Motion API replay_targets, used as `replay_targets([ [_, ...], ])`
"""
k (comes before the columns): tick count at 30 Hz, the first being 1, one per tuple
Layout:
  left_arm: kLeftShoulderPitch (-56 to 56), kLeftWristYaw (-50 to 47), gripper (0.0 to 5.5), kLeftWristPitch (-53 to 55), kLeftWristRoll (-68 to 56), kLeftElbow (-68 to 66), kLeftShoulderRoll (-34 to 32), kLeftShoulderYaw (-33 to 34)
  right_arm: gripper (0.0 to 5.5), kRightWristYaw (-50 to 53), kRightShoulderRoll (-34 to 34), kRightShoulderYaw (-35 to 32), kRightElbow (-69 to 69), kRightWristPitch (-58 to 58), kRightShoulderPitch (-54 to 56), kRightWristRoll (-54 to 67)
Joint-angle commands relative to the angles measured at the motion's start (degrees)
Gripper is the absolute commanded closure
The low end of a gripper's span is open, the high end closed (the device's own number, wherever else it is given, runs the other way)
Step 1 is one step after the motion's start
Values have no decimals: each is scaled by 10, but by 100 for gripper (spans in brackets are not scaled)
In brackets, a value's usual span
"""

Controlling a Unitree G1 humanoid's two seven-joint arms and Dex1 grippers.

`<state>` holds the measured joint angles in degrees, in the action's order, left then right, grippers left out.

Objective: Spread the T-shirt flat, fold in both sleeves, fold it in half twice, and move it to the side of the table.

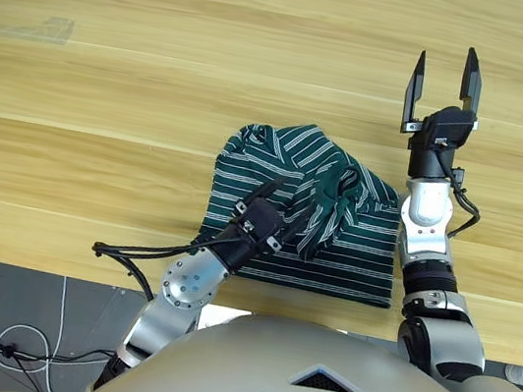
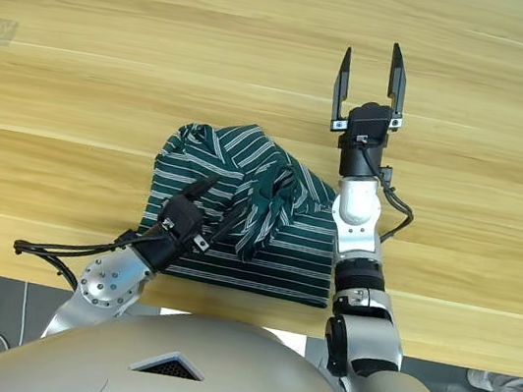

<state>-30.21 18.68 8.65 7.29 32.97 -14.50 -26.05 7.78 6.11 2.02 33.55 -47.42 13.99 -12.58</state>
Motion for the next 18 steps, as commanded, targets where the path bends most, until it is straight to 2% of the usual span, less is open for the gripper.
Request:
replay_targets([
  [1,1,13,260,-1,-1,13,-14,-23,264,-1,0,2,-10,9,2,-2],
  [18,37,-15,260,-23,26,-36,-2,-41,264,-2,-1,8,-32,18,-7,-6],
])
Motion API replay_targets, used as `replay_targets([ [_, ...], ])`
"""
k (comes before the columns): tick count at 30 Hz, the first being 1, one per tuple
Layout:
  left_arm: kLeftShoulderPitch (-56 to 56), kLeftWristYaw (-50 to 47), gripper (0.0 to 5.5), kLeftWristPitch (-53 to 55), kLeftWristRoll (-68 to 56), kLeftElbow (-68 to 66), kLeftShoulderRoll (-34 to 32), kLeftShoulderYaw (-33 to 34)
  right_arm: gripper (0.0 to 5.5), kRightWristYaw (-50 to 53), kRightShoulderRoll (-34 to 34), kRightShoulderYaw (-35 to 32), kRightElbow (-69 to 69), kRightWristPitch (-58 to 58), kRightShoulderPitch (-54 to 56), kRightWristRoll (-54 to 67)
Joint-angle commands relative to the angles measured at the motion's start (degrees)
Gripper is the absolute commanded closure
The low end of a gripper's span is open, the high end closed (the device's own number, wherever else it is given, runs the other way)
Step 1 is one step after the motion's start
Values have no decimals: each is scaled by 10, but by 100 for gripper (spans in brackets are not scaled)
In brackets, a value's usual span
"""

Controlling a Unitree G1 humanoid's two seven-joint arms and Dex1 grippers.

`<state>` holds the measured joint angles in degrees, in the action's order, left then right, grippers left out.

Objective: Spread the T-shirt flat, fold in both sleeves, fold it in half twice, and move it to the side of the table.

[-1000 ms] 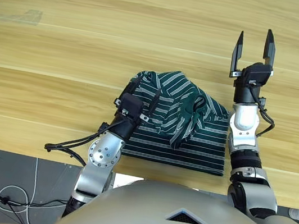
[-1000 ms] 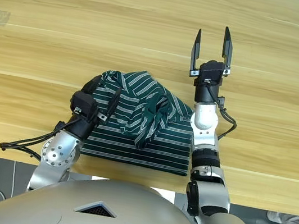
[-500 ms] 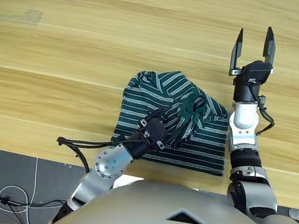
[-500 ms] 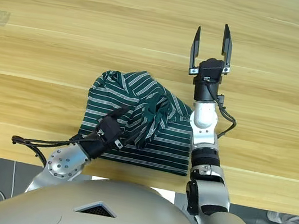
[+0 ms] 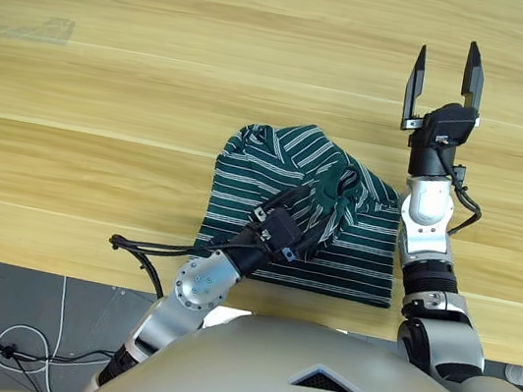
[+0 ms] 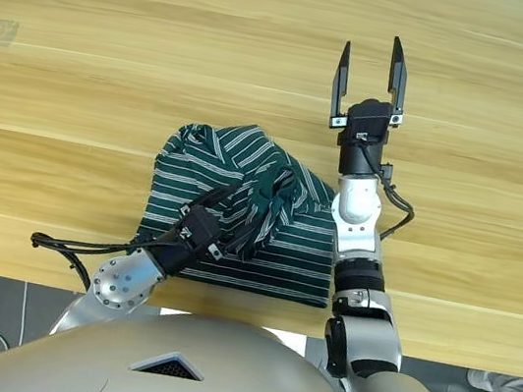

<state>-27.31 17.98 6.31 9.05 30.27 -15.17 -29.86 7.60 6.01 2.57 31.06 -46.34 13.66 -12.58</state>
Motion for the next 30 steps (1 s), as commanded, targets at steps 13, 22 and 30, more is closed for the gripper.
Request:
replay_targets([
  [13,29,-12,260,-6,11,-37,10,-18,264,3,1,4,-6,6,-3,-10],
  [22,40,-26,260,8,12,-58,21,-9,264,3,0,4,-5,6,-1,-10],
  [30,44,-33,260,11,8,-66,29,-4,264,3,-1,5,-1,6,2,-11],
])
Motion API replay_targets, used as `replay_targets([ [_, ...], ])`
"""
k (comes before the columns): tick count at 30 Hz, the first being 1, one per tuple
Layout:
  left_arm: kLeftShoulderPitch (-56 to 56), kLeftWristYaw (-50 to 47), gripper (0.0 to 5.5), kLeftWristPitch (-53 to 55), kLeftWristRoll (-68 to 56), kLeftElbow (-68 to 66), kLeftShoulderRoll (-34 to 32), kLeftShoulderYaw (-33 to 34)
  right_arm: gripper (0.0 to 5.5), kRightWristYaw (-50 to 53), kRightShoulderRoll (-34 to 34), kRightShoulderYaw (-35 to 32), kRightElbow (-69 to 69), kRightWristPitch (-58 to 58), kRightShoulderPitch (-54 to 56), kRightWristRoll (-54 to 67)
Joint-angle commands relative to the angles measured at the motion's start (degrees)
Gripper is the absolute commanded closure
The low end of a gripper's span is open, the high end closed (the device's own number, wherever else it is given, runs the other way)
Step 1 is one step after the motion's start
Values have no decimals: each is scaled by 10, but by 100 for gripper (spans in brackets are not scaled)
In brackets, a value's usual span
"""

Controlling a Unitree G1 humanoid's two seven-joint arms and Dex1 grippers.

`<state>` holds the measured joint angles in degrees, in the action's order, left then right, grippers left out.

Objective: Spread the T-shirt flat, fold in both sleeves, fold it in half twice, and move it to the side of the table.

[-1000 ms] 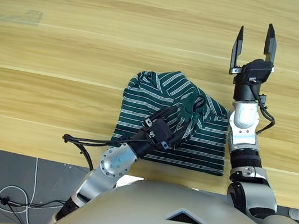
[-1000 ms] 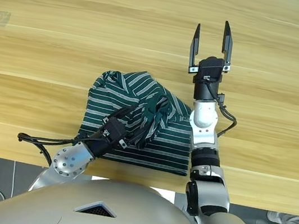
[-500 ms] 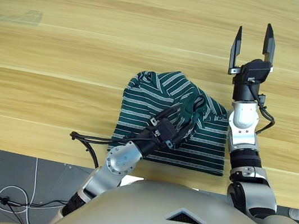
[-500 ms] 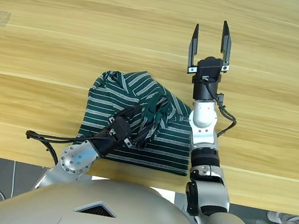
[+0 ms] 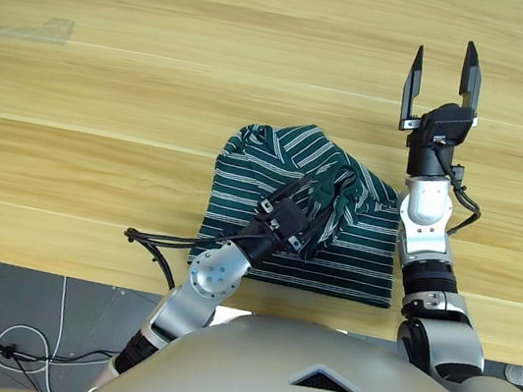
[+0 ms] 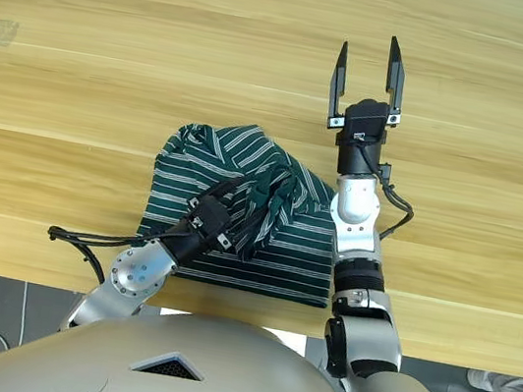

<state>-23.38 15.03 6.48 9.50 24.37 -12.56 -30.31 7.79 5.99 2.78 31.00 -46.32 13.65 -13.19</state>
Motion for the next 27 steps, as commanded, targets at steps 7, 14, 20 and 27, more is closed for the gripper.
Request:
replay_targets([
  [7,3,-5,354,5,2,-8,5,1,264,1,0,2,-3,6,0,-4],
  [14,2,-9,448,2,2,-8,6,0,264,0,1,2,-4,6,0,-4],
  [20,3,-9,540,2,0,-10,6,1,264,1,0,2,-2,6,2,-6],
  [27,5,-10,548,0,-1,-12,7,3,264,2,0,1,0,5,3,-6],
])
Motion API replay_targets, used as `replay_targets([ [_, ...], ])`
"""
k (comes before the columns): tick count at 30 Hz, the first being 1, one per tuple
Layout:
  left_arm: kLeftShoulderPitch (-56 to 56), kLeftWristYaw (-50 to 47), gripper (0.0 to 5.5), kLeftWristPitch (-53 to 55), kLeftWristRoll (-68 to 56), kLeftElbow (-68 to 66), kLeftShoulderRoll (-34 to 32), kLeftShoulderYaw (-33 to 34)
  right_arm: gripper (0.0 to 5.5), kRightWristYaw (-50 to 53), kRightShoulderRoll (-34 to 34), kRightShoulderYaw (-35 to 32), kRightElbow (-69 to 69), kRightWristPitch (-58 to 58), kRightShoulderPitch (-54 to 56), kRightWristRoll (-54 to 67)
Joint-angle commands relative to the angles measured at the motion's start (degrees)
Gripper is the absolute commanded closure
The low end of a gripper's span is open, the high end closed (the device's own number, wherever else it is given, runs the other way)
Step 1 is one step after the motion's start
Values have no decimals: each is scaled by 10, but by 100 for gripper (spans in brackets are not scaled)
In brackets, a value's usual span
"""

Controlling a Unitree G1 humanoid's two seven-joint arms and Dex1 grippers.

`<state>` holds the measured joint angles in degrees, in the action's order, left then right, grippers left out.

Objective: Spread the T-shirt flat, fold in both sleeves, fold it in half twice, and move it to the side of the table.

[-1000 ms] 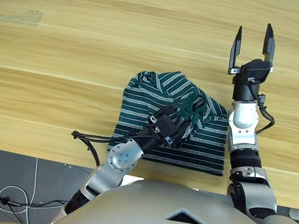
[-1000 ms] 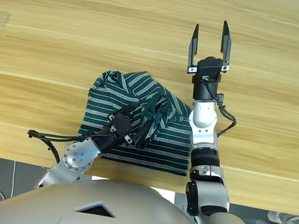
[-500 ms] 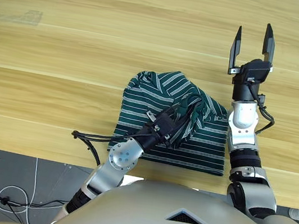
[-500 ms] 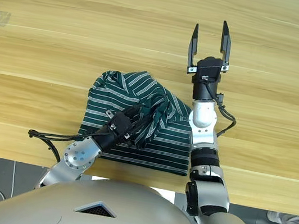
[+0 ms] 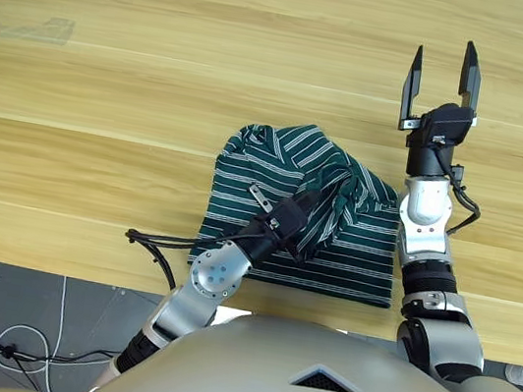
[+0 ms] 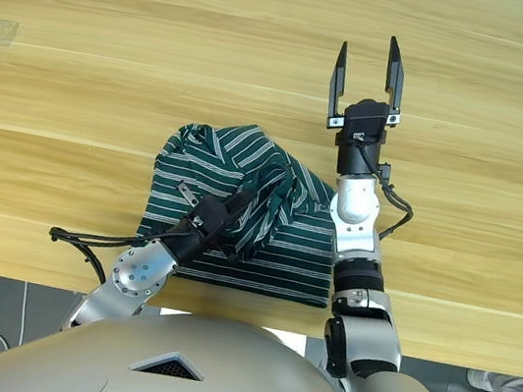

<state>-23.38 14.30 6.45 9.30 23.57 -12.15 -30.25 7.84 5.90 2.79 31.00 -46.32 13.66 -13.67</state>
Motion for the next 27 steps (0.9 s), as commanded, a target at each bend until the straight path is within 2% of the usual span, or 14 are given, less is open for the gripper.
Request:
replay_targets([
  [1,6,-3,548,0,1,-5,3,3,264,2,1,1,1,5,4,-2],
  [8,10,-1,548,-3,7,-4,-2,9,264,4,0,1,6,4,6,-4],
  [14,9,-7,466,2,8,-2,0,17,264,5,-1,2,5,5,5,-5],
  [27,-5,7,466,24,-22,1,8,16,264,2,1,3,-1,6,2,-3],
])
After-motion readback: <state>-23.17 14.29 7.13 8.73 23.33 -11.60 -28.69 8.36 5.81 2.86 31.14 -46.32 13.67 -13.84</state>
